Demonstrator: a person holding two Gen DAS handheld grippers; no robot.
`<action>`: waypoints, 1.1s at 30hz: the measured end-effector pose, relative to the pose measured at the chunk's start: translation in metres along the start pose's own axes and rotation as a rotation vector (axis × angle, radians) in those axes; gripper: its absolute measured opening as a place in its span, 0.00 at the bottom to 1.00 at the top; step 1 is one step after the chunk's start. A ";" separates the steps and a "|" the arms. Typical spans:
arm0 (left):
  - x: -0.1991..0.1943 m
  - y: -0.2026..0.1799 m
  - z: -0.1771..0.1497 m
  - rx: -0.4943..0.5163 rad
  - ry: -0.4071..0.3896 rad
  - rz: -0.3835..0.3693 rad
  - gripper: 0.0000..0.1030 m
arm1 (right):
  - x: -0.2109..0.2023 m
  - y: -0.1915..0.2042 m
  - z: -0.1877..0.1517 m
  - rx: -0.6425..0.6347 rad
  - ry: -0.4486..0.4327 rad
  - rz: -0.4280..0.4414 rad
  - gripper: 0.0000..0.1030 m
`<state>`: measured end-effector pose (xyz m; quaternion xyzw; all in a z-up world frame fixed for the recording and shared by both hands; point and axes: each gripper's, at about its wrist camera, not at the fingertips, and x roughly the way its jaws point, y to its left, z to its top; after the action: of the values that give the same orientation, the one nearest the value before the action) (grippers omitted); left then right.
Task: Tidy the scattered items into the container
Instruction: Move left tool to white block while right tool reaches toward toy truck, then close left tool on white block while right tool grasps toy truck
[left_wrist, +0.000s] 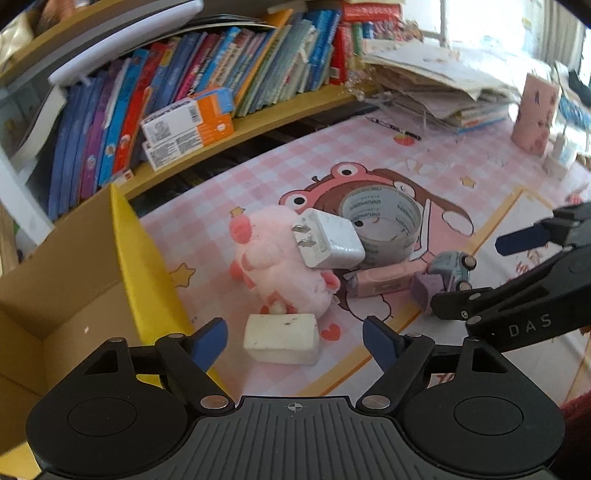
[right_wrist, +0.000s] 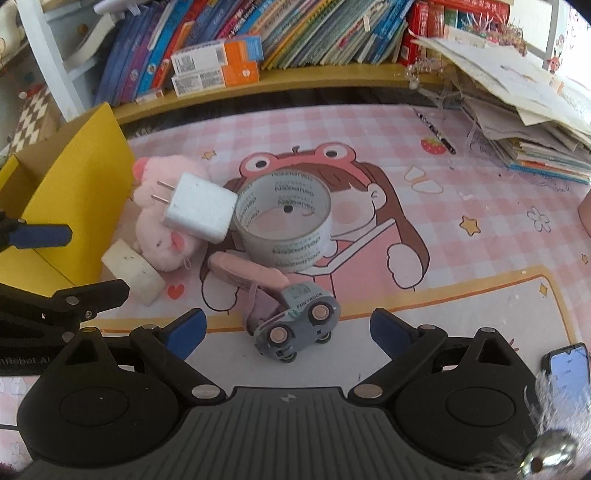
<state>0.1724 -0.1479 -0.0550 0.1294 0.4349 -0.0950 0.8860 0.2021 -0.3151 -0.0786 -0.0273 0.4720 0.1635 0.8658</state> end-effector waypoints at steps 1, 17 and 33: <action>0.002 -0.002 0.001 0.016 0.004 0.005 0.80 | 0.002 -0.001 0.000 0.003 0.007 -0.004 0.94; 0.048 -0.036 -0.006 0.340 0.090 0.152 0.77 | 0.022 -0.008 0.004 0.029 0.070 -0.001 0.73; 0.057 -0.016 -0.006 0.178 0.100 0.085 0.52 | 0.037 -0.004 0.008 0.028 0.112 0.011 0.63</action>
<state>0.1980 -0.1641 -0.1055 0.2303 0.4625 -0.0890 0.8516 0.2285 -0.3081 -0.1057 -0.0217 0.5220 0.1596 0.8376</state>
